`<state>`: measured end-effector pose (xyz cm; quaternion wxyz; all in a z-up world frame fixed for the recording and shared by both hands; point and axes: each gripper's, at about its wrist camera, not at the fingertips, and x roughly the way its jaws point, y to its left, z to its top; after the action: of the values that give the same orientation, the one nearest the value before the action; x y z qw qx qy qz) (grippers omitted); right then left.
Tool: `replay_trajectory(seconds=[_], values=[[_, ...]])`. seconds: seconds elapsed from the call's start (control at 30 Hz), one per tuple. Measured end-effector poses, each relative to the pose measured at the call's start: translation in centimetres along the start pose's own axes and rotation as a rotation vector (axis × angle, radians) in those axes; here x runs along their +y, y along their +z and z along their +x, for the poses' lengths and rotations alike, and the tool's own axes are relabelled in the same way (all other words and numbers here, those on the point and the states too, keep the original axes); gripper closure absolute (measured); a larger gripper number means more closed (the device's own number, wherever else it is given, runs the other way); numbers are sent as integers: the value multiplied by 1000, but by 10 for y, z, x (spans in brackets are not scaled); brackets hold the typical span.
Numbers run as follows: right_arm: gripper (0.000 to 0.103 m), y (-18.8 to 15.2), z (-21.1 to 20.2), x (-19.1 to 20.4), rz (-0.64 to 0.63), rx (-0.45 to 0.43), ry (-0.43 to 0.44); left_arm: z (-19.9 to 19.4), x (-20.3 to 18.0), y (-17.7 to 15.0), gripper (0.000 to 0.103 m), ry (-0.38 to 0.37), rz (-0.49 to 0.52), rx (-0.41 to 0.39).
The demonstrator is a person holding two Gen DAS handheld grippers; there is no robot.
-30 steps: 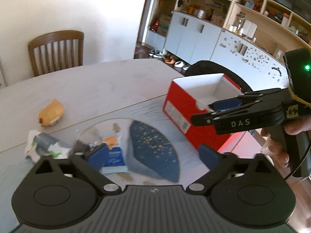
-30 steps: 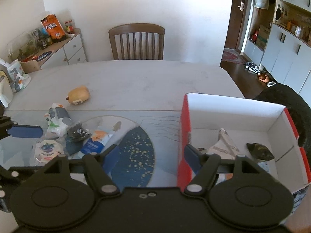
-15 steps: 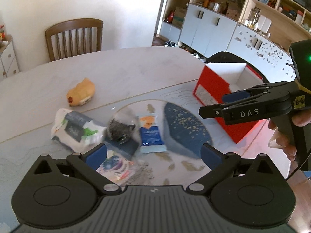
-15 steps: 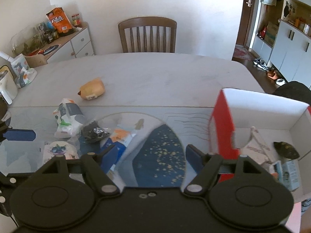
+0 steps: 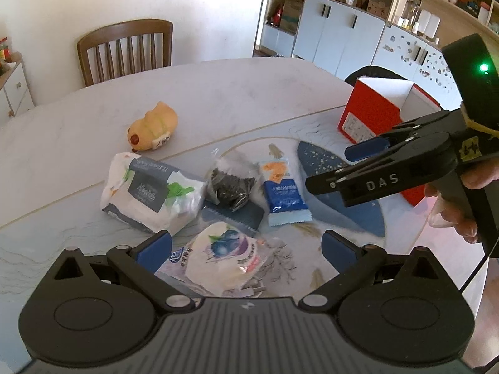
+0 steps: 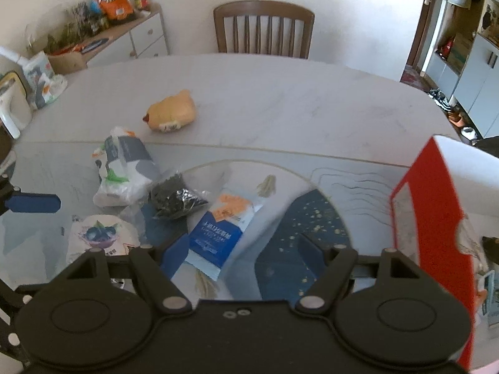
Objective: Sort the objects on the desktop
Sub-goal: 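Withdraw both tools from the box back to the snack pile, then grasp the blueberry bread bag with left tool while right grasps blue biscuit pack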
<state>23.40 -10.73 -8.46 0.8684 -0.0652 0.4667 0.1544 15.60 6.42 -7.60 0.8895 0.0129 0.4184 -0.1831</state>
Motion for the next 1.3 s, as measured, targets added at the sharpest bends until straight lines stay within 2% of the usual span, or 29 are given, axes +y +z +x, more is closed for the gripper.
replay_trajectory(seconds=[0.47,1.0,1.13,1.3], values=[[27,8,49,13,-13,66,-24,27,12,-6,0,-13,26,40],[28,10,70,11,17,91,-35,37,7,-10,2,2,86,30],[30,10,69,12,11,87,-32,39,5,-11,6,15,99,34],[39,12,68,11,13,82,-32,42,4,-11,21,30,102,45]])
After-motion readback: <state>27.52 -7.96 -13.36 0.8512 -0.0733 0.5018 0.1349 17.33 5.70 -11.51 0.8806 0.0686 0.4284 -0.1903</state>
